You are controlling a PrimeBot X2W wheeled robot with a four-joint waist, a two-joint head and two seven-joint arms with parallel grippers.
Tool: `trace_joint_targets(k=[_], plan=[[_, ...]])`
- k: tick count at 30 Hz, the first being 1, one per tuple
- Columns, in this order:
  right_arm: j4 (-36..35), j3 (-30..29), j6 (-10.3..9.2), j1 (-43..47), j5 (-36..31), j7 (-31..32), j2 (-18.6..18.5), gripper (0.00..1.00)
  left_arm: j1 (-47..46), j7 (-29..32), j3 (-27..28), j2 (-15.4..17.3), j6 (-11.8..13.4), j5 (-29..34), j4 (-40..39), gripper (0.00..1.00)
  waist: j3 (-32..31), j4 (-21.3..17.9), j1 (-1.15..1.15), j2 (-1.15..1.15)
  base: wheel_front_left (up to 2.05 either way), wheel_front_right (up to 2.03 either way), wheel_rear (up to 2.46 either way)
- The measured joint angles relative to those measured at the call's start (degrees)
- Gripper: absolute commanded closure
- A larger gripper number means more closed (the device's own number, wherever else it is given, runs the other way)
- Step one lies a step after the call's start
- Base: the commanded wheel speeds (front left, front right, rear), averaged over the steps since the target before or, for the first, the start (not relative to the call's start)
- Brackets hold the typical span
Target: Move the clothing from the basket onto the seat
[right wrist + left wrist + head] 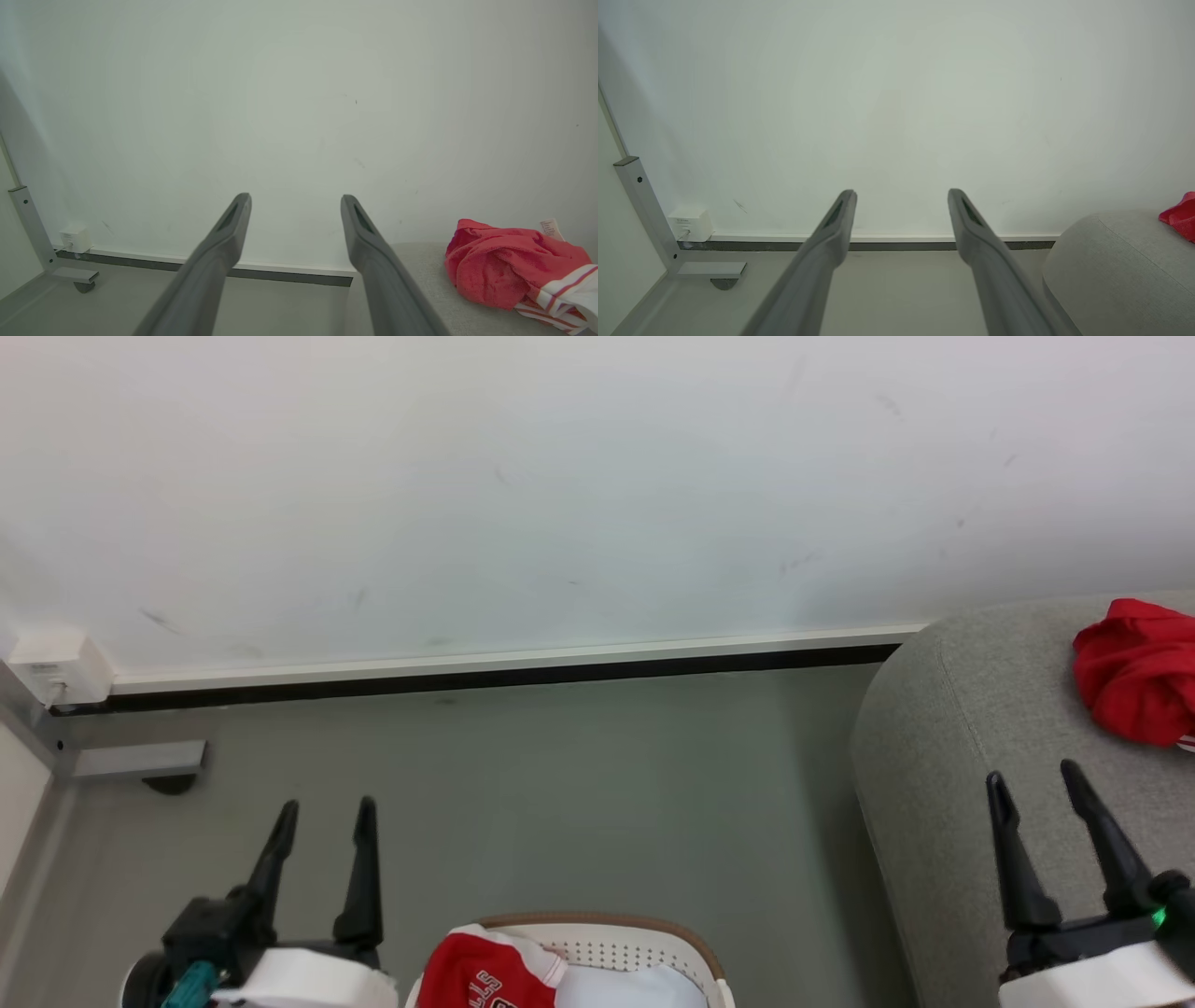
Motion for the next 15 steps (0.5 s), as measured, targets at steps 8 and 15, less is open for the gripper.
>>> trace_joint_targets(k=[8,15], plan=[[-3.13,-1.58,0.0,4.31,-5.44,0.0,6.51,0.0,6.41,0.0,8.21,-6.53,-3.43,4.89,-2.14,0.0,0.28,-0.34,0.0,0.0,0.0,0.0,0.0],[-2.64,-1.48,0.0,4.69,-5.86,0.0,7.01,0.0,6.58,0.0,11.14,-8.49,-7.1,7.88,-1.48,0.0,0.23,0.08,0.0,0.0,0.0,0.0,0.0]])
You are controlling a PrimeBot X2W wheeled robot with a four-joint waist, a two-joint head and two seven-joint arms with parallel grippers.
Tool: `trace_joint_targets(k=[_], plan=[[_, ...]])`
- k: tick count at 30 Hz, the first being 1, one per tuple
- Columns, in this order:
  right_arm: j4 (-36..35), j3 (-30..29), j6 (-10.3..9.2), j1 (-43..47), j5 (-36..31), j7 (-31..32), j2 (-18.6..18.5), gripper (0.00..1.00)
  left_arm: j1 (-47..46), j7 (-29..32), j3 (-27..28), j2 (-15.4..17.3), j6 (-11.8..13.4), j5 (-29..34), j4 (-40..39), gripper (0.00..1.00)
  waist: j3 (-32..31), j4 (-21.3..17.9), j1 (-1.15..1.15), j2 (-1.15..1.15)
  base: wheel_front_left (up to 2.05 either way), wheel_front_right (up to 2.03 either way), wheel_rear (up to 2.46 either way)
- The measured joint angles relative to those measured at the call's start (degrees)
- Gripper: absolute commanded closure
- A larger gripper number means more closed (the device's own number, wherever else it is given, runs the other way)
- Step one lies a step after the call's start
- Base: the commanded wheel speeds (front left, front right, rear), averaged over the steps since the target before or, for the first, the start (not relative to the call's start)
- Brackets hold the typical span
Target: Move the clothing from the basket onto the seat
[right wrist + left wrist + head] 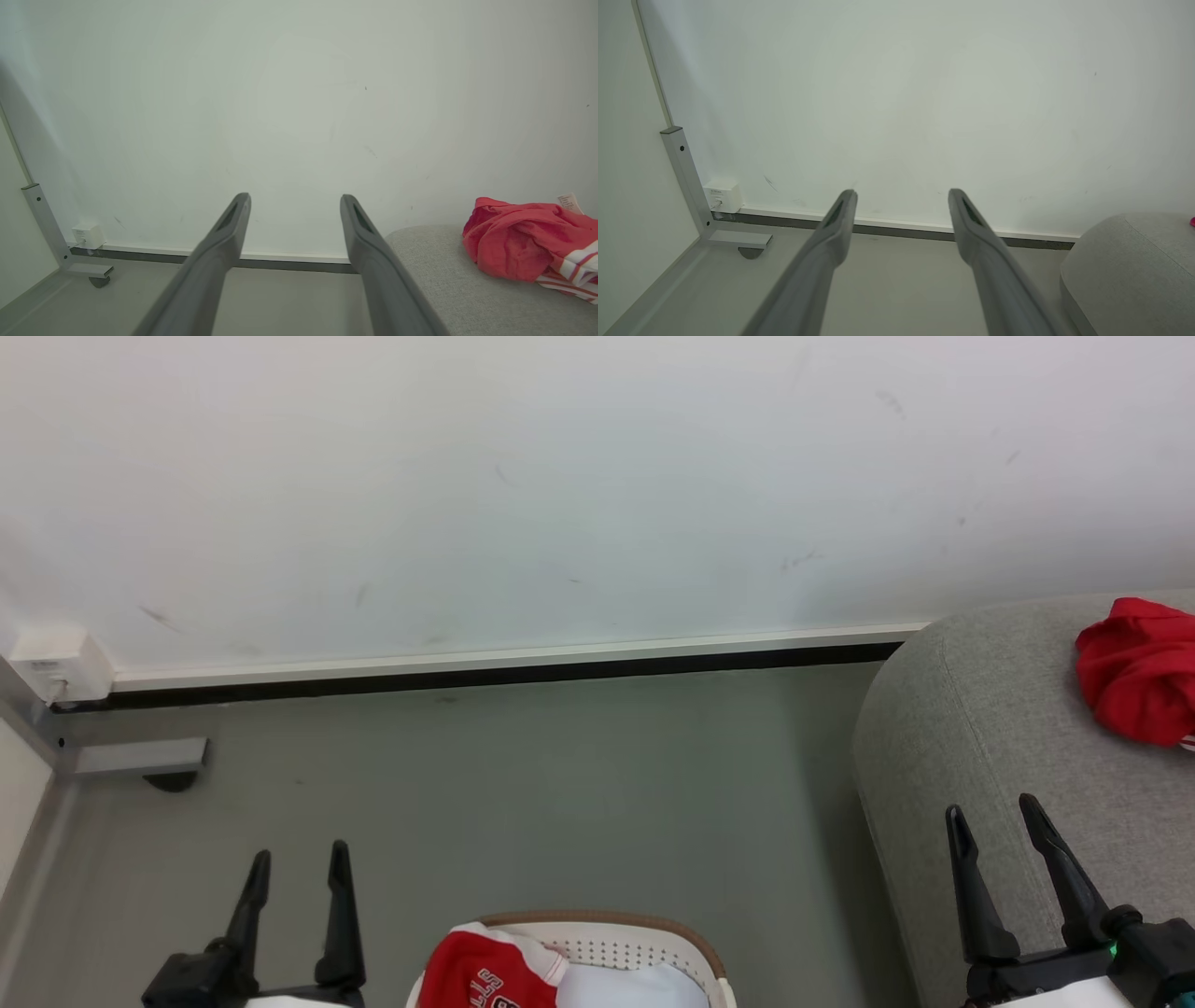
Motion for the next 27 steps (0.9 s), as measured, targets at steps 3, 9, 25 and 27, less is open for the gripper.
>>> trace_joint_targets(k=[3,9,25,27], plan=[[0.04,-0.11,0.0,-0.01,0.0,0.0,0.0,0.0,-0.09,0.0,0.71,-0.43,-0.81,0.62,0.37,0.0,-0.01,0.01,0.0,0.0,0.0,0.0,0.0],[0.23,0.16,0.0,-0.02,0.0,0.0,-0.01,0.0,-0.32,0.0,1.63,-0.99,-1.8,1.58,1.31,0.0,0.12,-0.03,0.0,0.0,0.0,0.0,0.0],[0.59,1.33,0.0,-0.9,0.25,-0.01,-0.36,0.0,-2.2,0.0,1.29,-1.16,-3.48,1.89,2.6,0.0,1.61,-0.68,0.0,0.0,0.0,0.0,0.0],[0.27,1.44,0.0,-1.79,0.26,0.0,-0.58,0.0,-3.05,0.0,0.62,-1.16,-4.05,2.38,3.18,0.0,2.61,-0.86,0.0,0.0,0.0,0.0,0.0]])
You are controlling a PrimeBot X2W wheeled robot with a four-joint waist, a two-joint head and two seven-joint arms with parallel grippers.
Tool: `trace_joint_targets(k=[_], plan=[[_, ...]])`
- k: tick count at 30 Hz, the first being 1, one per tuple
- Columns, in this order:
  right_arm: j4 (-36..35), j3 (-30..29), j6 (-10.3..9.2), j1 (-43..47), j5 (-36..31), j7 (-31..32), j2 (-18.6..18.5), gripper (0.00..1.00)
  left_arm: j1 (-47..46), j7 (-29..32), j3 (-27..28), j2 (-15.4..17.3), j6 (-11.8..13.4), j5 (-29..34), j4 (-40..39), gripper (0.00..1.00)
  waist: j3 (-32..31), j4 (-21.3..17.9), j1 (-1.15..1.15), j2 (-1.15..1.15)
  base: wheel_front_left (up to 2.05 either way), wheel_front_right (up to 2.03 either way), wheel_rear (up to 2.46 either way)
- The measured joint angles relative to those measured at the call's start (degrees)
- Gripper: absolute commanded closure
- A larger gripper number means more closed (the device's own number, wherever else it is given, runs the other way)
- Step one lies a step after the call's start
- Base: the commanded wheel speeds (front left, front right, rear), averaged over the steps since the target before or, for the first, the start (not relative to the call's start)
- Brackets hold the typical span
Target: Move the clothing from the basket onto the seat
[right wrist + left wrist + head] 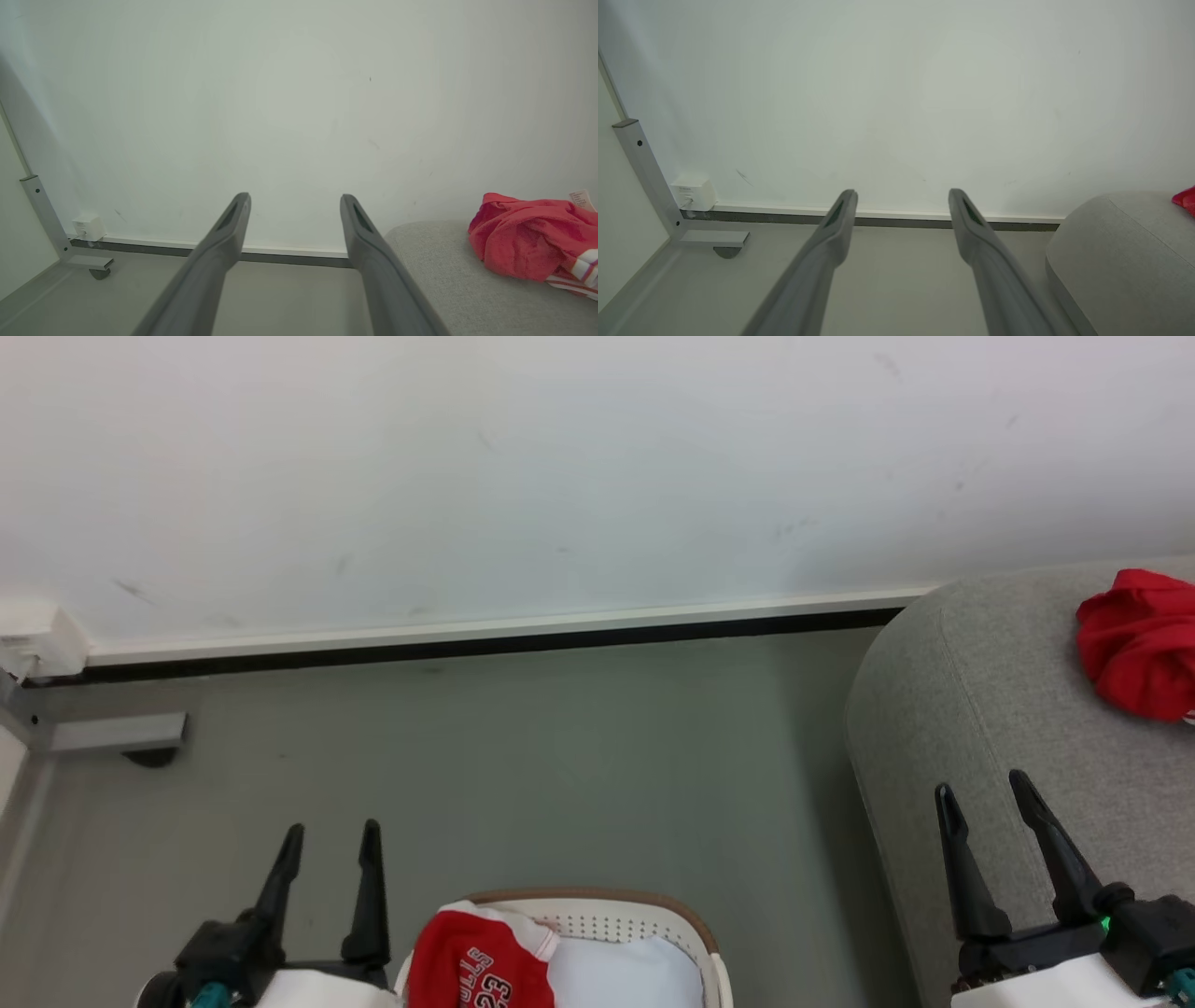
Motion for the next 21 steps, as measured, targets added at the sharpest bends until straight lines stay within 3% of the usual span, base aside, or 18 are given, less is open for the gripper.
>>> trace_joint_targets(k=[10,21], plan=[[-2.1,0.08,0.0,-7.86,0.43,-0.01,-1.25,0.0,-10.72,0.0,-5.71,1.27,-4.05,4.34,12.41,0.0,9.37,-1.73,0.01,0.0,0.0,0.0,0.0],[-5.22,-1.83,0.0,-14.85,0.66,-0.02,-0.19,0.0,-22.79,0.0,-12.17,5.03,-5.24,8.08,34.01,0.0,20.64,-6.51,0.02,0.0,0.0,0.0,0.0]])
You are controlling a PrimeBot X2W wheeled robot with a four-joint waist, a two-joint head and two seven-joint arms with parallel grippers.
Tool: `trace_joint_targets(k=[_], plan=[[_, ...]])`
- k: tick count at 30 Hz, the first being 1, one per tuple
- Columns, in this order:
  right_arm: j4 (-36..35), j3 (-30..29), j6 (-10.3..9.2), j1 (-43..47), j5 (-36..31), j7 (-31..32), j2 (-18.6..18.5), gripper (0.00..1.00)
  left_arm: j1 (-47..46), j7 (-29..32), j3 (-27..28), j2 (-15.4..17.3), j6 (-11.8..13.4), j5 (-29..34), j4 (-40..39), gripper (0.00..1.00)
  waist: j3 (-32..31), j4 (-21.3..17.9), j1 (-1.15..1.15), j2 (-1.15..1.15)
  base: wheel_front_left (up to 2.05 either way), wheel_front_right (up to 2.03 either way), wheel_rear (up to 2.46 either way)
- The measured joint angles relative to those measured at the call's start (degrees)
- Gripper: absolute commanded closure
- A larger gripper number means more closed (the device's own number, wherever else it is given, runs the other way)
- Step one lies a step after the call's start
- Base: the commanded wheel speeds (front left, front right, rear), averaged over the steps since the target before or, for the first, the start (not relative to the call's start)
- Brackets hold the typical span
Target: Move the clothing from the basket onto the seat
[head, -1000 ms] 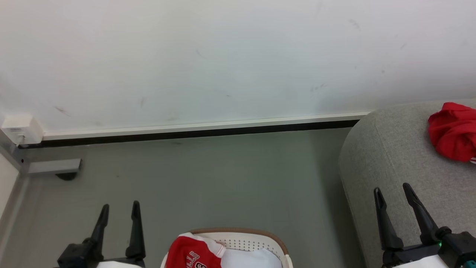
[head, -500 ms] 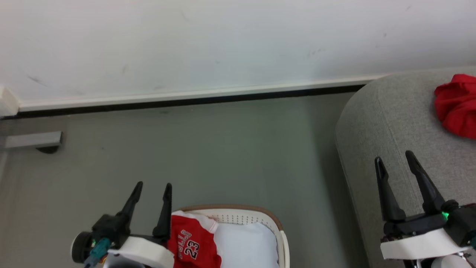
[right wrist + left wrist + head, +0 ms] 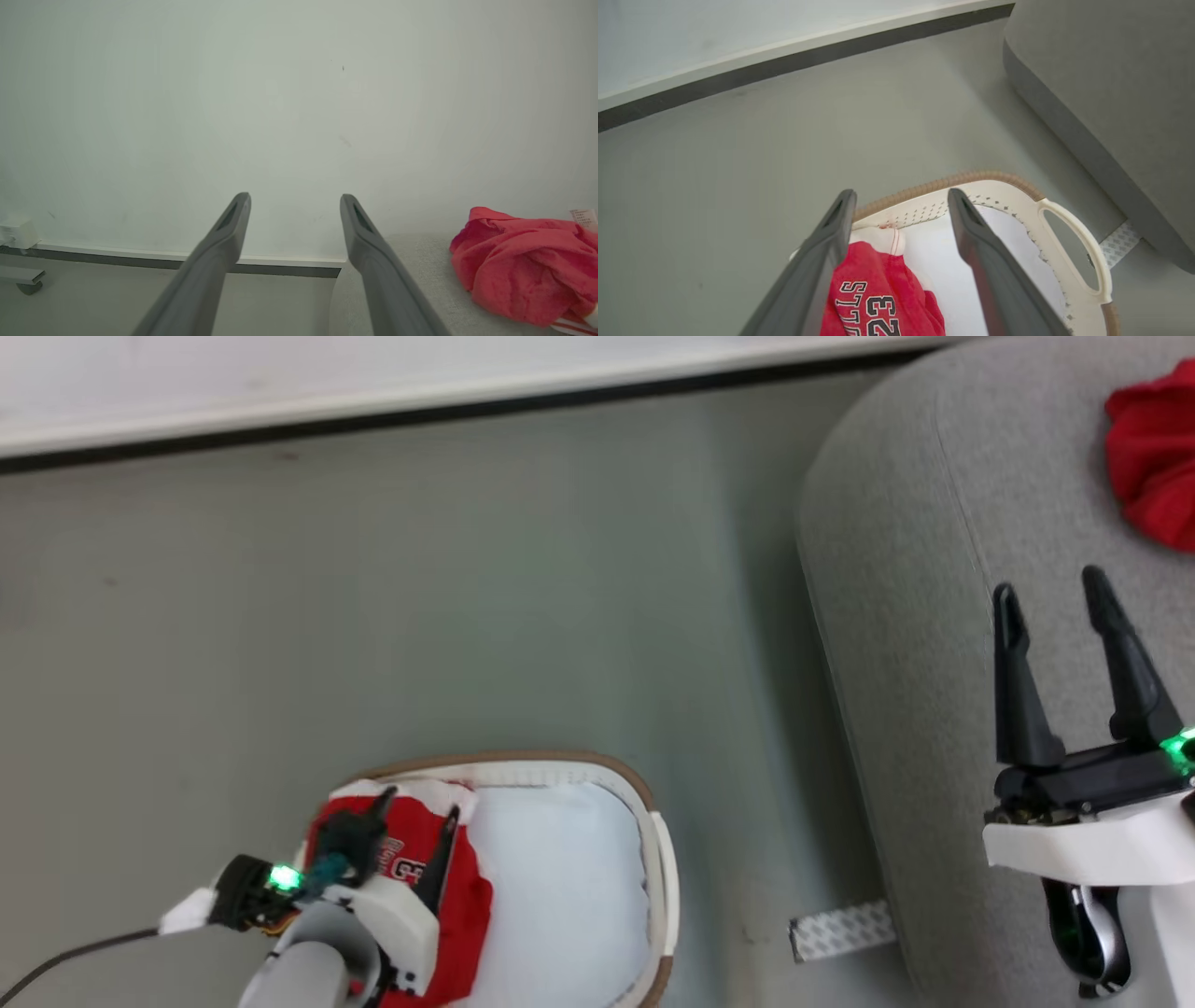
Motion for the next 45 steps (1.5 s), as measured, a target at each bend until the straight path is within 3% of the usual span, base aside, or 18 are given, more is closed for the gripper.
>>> trace_joint_targets(k=[7,16,29,30,31,32,33,38,45], plan=[[-1.71,-1.42,0.0,-2.35,-0.05,0.0,1.59,0.0,-7.56,1.2,-6.45,2.81,-0.24,3.55,14.5,0.0,6.72,-3.6,0.0,0.0,0.0,0.0,0.0],[-1.52,-2.48,0.0,-4.19,1.03,0.01,3.55,0.0,-13.33,3.85,-12.96,6.28,-0.33,6.08,26.21,0.0,14.68,-8.92,0.0,0.0,0.0,0.0,0.0],[-1.04,-1.26,0.0,-5.84,4.35,0.01,4.28,0.0,-18.22,17.95,-19.62,10.18,-0.14,11.2,30.18,0.0,22.9,-15.16,-0.01,0.0,0.0,0.0,0.0],[-1.0,-1.12,0.0,-5.95,4.61,0.01,4.31,0.0,-18.36,18.13,-19.59,10.27,-0.14,11.1,30.27,0.24,23.11,-15.45,-0.01,0.0,0.0,0.0,0.0],[-0.94,-1.07,0.0,-6.02,4.82,0.01,4.31,0.0,-18.46,18.16,-19.6,10.35,-0.13,11.01,30.37,0.55,23.24,-15.71,-0.02,0.0,0.0,0.0,0.0],[-0.89,-0.99,0.0,-6.02,4.91,0.01,4.31,0.0,-18.49,18.11,-19.61,10.4,-0.13,10.92,30.42,0.68,23.27,-15.89,-0.02,0.0,0.0,0.0,0.0],[-0.77,-0.93,0.0,-6.02,4.94,0.01,4.31,0.0,-18.5,18.04,-19.64,10.4,-0.09,10.74,30.45,1.0,23.17,-15.97,-0.01,0.0,0.0,0.0,0.0],[-0.07,-1.35,0.0,-6.0,4.37,0.0,4.33,0.0,-18.22,16.5,-20.09,9.68,-0.04,10.01,30.72,1.0,21.72,-15.71,-0.01,0.0,0.0,0.0,0.0],[1.04,-3.35,0.0,-4.98,0.33,0.01,4.47,0.0,-16.12,11.1,-21.68,3.03,-0.31,8.95,30.52,1.0,15.53,-12.84,-0.01,0.0,0.0,0.0,0.0]])
